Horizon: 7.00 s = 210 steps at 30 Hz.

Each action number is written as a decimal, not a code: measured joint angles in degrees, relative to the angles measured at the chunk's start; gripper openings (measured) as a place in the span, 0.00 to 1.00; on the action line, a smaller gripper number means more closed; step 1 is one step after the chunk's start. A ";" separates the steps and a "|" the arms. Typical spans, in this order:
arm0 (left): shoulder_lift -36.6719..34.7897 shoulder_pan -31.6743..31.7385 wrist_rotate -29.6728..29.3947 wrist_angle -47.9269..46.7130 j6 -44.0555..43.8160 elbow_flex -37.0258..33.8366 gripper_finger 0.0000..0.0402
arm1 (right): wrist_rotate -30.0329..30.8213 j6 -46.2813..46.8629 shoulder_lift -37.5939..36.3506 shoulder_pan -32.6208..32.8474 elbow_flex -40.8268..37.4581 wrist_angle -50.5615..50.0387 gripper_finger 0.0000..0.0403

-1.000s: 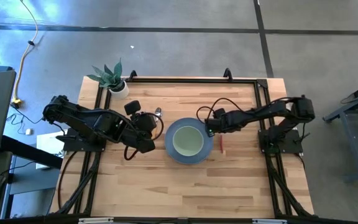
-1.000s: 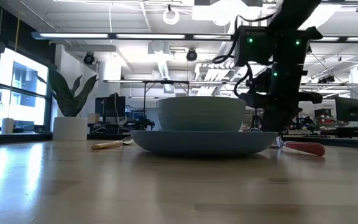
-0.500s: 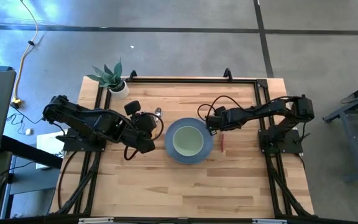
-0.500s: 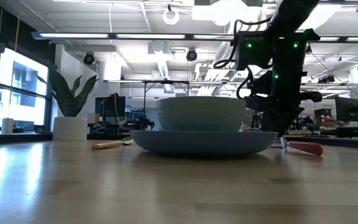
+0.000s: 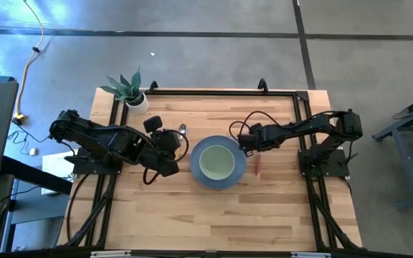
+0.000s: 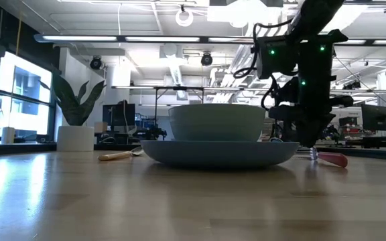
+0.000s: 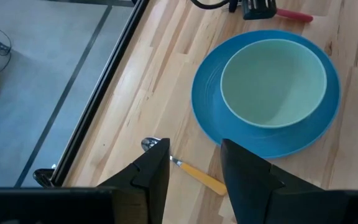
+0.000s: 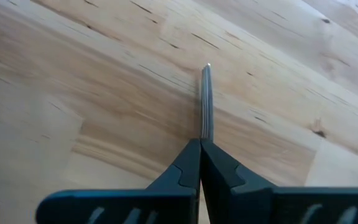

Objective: Set table place
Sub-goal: Put the pink fork to the right of the blue plate, then put the yellow spoon into the green bowl

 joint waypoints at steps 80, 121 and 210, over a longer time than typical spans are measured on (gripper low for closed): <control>-0.02 -0.01 1.65 1.33 -0.79 0.00 0.32 | -1.48 14.15 -12.92 4.65 -18.64 16.46 0.00; -0.02 -0.01 1.64 1.55 -1.14 0.00 0.32 | -3.26 6.46 -12.67 14.47 -12.40 10.10 0.00; 4.63 29.34 29.64 44.28 -32.87 -44.48 0.61 | 8.76 -21.46 -23.89 5.59 16.20 -21.43 0.00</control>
